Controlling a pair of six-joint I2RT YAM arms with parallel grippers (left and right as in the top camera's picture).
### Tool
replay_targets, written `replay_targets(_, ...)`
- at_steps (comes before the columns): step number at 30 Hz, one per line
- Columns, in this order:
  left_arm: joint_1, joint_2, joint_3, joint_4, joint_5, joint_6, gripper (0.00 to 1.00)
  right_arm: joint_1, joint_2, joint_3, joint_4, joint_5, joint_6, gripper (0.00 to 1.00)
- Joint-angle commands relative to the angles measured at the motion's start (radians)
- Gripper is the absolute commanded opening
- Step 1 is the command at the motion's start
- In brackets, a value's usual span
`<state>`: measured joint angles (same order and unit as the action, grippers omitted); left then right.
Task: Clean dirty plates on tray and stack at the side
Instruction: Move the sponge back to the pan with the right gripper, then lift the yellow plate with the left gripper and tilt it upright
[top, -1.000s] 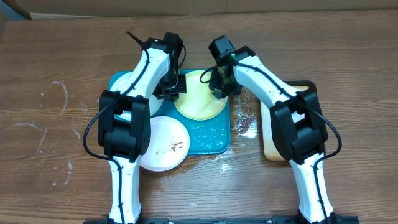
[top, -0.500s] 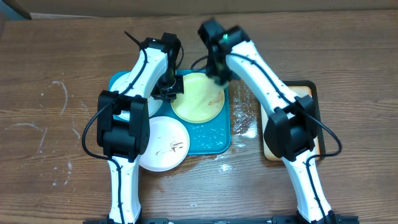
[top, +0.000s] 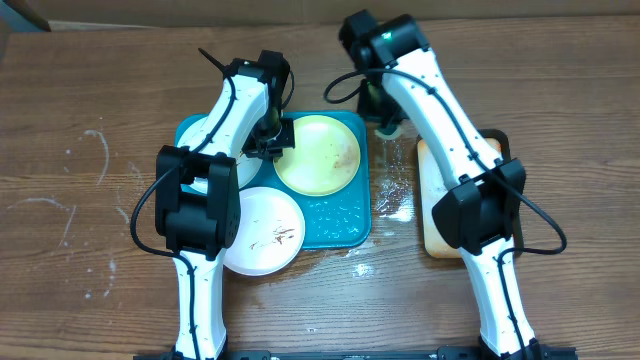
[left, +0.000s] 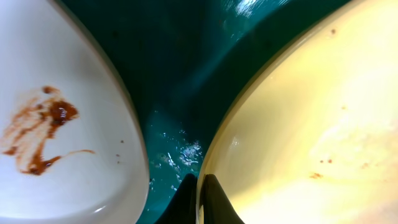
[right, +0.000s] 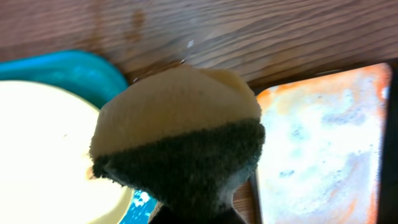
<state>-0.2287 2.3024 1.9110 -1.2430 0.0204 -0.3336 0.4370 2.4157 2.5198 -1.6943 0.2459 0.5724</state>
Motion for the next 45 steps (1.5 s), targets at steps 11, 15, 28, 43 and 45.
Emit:
replay_targets(11, -0.034, -0.248, 0.248, -0.186, -0.264, -0.016, 0.04, -0.241, -0.096, -0.016, 0.0, -0.095, 0.002, 0.04)
replay_targets(15, -0.09, -0.301, 0.248, -0.269, -0.394, -0.032, 0.04, -0.278, -0.096, -0.077, 0.0, -0.128, -0.024, 0.04)
replay_targets(28, -0.278, -0.306, 0.246, -0.447, -0.793, -0.237, 0.04, -0.287, -0.096, -0.358, 0.087, -0.125, -0.046, 0.04)
replay_targets(43, -0.336, -0.145, 0.245, -0.447, -1.087, -0.319, 0.04, -0.327, -0.096, -0.517, 0.175, -0.136, -0.047, 0.04)
replay_targets(45, -0.36, -0.132, 0.245, -0.444, -1.138, -0.329, 0.04, -0.333, -0.096, -0.517, 0.175, -0.142, -0.05, 0.04)
